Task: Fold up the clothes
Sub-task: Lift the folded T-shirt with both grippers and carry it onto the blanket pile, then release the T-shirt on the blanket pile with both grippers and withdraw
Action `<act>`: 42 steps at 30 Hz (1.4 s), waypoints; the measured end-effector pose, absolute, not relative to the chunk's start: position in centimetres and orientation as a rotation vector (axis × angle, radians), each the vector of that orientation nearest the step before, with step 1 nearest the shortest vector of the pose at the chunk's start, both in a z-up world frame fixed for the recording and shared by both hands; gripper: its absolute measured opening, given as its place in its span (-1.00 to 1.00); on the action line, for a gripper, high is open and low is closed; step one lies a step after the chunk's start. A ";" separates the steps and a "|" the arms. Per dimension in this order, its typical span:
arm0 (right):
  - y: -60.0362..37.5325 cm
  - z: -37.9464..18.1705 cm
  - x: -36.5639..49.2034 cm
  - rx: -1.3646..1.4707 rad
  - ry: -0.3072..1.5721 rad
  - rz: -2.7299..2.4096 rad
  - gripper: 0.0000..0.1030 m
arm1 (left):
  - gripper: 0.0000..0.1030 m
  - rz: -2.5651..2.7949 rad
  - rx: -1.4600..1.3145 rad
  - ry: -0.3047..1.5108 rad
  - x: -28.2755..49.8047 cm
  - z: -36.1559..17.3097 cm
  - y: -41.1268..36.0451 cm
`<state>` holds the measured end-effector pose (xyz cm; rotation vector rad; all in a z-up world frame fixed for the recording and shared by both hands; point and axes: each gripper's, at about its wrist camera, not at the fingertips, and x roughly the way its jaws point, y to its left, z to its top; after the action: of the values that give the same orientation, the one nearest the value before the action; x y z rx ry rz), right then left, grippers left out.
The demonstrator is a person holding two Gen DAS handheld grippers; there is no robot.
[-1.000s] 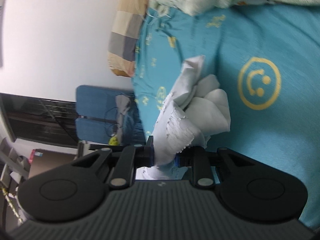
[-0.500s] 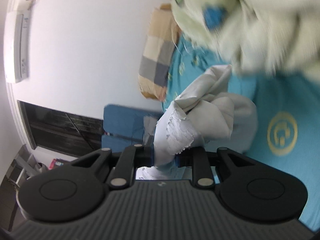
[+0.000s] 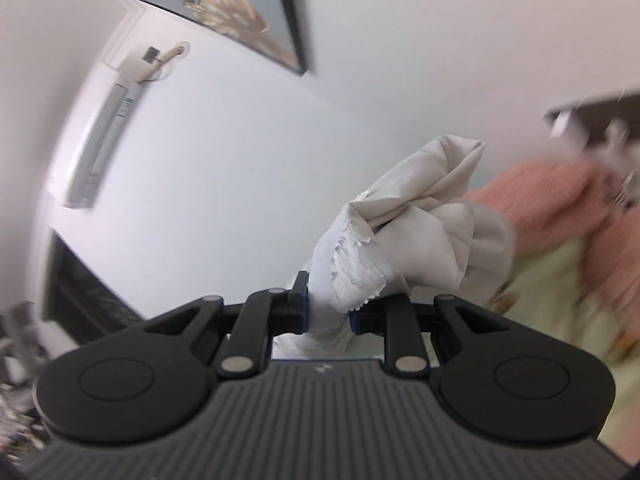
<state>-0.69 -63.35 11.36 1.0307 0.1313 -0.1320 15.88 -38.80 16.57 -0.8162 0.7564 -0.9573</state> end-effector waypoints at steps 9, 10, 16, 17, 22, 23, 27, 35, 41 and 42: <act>-64.6 4.4 -2.1 0.928 0.426 -0.306 -0.57 | -0.38 -0.925 -0.565 0.974 14.9 3.7 -40.1; -64.1 3.5 -2.3 0.930 0.446 -0.310 -0.57 | -0.38 -0.921 -0.552 0.982 14.6 3.0 -39.8; -62.4 2.8 -3.0 0.863 0.499 -0.350 -0.55 | -0.21 -0.911 -0.454 0.964 14.6 2.7 -39.5; -62.3 3.2 -3.3 0.863 0.505 -0.363 -0.54 | -0.18 -0.909 -0.424 0.950 14.1 3.3 -38.9; -61.0 6.0 -5.6 0.832 0.518 -0.415 -0.33 | 0.59 -0.881 -0.226 0.869 10.5 6.7 -36.9; -60.6 6.7 -6.3 0.813 0.514 -0.417 -0.25 | 0.60 -0.870 -0.176 0.837 9.4 7.6 -36.5; -58.5 9.7 -9.5 0.721 0.459 -0.434 0.51 | 0.93 -0.870 -0.037 0.708 4.9 11.4 -34.7; -52.9 14.9 -14.5 0.554 0.390 -0.385 0.55 | 0.99 -0.890 0.030 0.522 -4.3 18.3 -29.4; -48.2 15.8 -17.6 0.436 0.353 -0.355 0.55 | 0.99 -0.838 0.062 0.395 -10.3 19.7 -24.8; -47.5 15.7 -18.0 0.421 0.347 -0.353 0.55 | 0.99 -0.832 0.066 0.386 -11.0 19.6 -24.2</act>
<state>-18.01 -47.51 15.71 0.4208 0.3469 -0.3526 -10.99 -24.18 19.64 0.0656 0.3857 -0.8322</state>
